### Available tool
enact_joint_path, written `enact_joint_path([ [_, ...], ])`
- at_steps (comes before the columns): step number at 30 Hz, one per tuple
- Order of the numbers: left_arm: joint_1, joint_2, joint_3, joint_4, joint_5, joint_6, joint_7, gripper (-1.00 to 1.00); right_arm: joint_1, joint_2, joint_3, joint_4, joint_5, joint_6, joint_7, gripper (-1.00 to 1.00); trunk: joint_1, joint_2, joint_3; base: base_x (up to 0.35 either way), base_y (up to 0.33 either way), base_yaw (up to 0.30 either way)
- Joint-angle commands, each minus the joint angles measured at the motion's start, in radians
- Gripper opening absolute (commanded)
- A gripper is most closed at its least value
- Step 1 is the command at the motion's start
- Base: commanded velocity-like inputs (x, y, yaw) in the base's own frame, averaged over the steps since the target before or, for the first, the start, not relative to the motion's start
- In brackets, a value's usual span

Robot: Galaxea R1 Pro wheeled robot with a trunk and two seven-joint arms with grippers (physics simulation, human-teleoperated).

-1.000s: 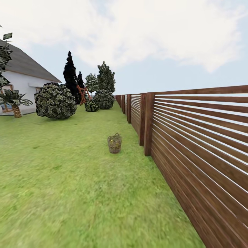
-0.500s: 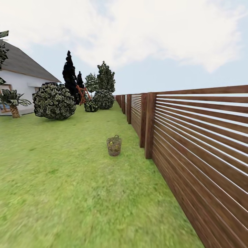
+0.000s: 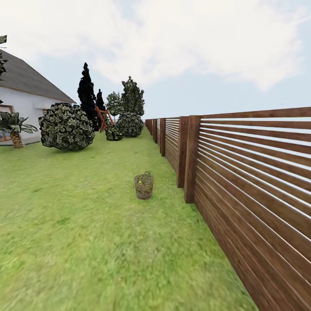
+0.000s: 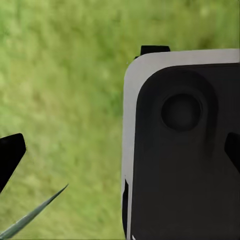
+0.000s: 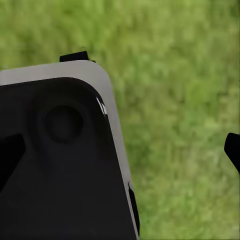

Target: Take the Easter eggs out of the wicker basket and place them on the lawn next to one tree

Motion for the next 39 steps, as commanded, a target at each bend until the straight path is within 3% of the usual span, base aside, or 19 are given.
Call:
enact_joint_path([
  [1, 0.001, 0.0, 0.001, -0.002, 0.001, 0.001, 0.0, 1.0, -0.002, 0.0, 0.002, 0.004, -0.008, -0.007, 0.0, 1.0, 0.001, -0.001, -0.001, 0.327, 0.155, 0.0],
  [29, 0.001, -0.001, 0.001, -0.002, 0.0, 0.001, 0.001, 1.0, -0.002, 0.0, 0.002, 0.004, -0.009, -0.007, 0.001, 1.0, 0.001, -0.001, -0.001, 0.321, 0.178, 0.0],
  [39, 0.001, -0.001, 0.0, -0.002, -0.003, -0.001, 0.004, 1.0, -0.002, 0.001, -0.001, -0.004, -0.005, -0.013, 0.003, 1.0, 0.001, -0.001, -0.001, 0.084, 0.02, 0.0],
])
